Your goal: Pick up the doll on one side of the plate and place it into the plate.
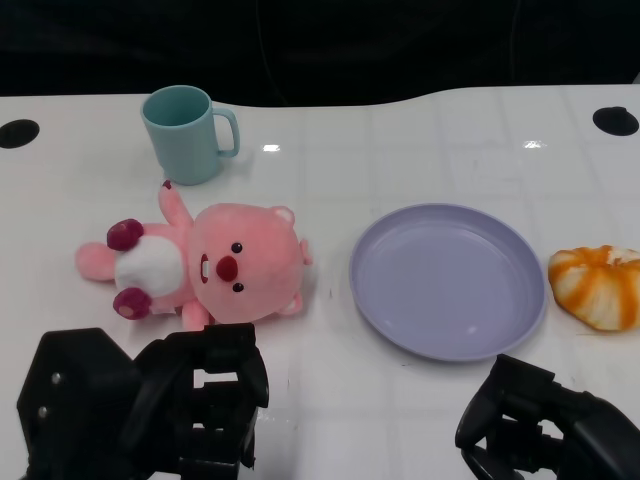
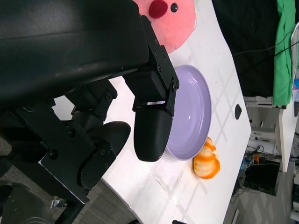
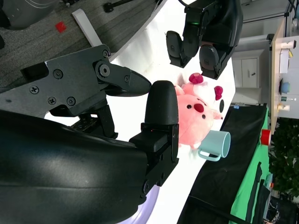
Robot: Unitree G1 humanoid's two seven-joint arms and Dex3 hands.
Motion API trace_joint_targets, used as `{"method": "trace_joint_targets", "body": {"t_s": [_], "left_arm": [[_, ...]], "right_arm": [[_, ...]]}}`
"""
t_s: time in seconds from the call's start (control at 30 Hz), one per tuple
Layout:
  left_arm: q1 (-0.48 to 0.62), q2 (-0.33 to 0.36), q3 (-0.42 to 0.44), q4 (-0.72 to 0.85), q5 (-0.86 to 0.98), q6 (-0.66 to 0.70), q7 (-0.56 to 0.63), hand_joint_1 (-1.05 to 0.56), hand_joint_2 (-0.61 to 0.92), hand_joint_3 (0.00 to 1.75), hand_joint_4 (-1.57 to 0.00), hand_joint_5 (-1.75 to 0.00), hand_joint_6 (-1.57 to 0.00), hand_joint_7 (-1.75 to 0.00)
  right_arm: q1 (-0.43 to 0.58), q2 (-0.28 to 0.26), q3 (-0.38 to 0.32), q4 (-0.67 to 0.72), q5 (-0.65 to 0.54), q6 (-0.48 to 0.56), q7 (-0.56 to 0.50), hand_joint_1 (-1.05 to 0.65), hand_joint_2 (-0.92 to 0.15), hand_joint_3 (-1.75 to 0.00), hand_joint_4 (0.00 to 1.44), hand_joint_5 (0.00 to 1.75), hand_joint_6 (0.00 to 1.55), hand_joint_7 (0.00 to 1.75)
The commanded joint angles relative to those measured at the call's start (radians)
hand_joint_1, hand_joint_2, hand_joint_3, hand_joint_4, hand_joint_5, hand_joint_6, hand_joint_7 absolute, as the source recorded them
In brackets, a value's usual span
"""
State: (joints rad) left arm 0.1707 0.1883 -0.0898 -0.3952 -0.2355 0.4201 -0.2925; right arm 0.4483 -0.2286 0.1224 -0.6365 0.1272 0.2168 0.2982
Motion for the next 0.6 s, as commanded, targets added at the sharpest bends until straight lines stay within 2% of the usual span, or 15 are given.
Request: {"method": "trace_joint_targets", "body": {"t_s": [0.03, 0.6], "left_arm": [[-0.002, 0.01, 0.001, 0.01, 0.009, -0.009, -0.005, -0.03, 0.34, 1.57, -0.95, -1.74, -0.91, -1.57], [-0.003, 0.007, 0.005, 0.016, 0.005, -0.005, -0.004, -0.04, 0.34, 1.56, -0.94, -1.75, -0.91, -1.57]], "right_arm": [[0.003, -0.004, 0.0, 0.006, 0.004, -0.013, 0.001, -0.22, -0.82, -0.75, 0.67, 1.75, 0.42, 1.71], [0.002, -0.004, 0.001, 0.006, 0.005, -0.007, 0.002, -0.22, -0.83, -0.73, 0.66, 1.75, 0.42, 1.7]]}}
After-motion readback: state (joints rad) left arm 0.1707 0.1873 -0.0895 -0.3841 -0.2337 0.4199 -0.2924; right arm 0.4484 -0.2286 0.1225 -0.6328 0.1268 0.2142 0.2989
